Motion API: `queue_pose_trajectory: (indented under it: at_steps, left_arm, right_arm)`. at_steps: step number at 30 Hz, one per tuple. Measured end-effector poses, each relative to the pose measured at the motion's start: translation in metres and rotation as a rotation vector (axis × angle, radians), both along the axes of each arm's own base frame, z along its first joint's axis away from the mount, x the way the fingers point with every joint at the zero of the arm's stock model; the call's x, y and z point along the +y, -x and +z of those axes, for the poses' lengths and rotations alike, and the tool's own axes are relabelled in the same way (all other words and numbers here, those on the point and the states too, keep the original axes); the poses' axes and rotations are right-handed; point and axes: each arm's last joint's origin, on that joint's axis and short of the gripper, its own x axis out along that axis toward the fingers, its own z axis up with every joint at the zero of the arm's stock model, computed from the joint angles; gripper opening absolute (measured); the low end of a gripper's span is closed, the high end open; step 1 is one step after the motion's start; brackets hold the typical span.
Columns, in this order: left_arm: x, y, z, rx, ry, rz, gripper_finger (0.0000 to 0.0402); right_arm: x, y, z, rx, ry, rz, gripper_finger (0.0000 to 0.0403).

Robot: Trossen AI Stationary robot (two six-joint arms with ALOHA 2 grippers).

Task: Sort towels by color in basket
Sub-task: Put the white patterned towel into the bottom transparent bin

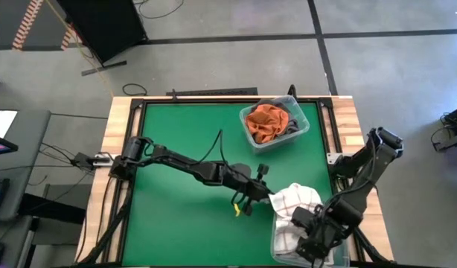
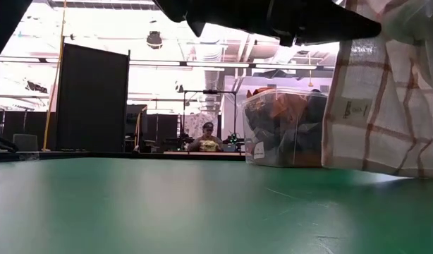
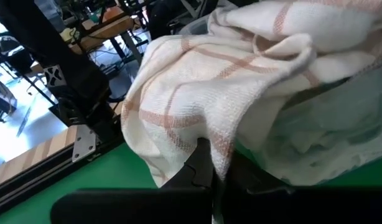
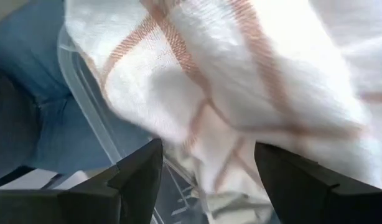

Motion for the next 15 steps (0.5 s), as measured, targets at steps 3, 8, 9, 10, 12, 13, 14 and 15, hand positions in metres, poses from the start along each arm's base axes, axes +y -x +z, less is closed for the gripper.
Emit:
queue_pose_trajectory:
  at_steps: [3, 8, 9, 10, 12, 13, 14, 15]
  left_arm:
    - [-0.002, 0.0, 0.0, -0.004, 0.001, -0.005, 0.0]
    - [-0.002, 0.0, 0.001, -0.007, 0.002, -0.006, 0.0]
    - [-0.002, 0.0, 0.001, -0.014, 0.003, -0.006, 0.0]
    - [-0.002, 0.0, 0.002, -0.018, 0.004, -0.006, 0.0]
    - [-0.003, -0.001, 0.007, -0.024, 0.005, -0.008, 0.0]
    - [-0.004, -0.002, 0.008, -0.031, 0.003, -0.009, 0.0]
    - [-0.005, -0.002, 0.01, -0.038, -0.002, -0.013, 0.0]
    - [-0.006, -0.002, 0.012, -0.046, -0.007, -0.016, 0.0]
  right_arm:
    - [0.0, 0.007, 0.016, -0.008, 0.046, -0.004, 0.0292]
    - [-0.005, 0.026, 0.033, 0.016, 0.176, -0.057, 0.0292]
    - [-0.008, 0.03, 0.034, 0.016, 0.22, -0.066, 0.0292]
    - [-0.01, 0.033, 0.034, 0.013, 0.266, -0.074, 0.0292]
    - [-0.015, 0.037, 0.034, -0.008, 0.348, -0.093, 0.0292]
    - [-0.017, 0.037, 0.034, -0.027, 0.382, -0.098, 0.0292]
    - [-0.018, 0.037, 0.034, -0.056, 0.412, -0.104, 0.0292]
    - [-0.019, 0.036, 0.035, -0.086, 0.438, -0.105, 0.0292]
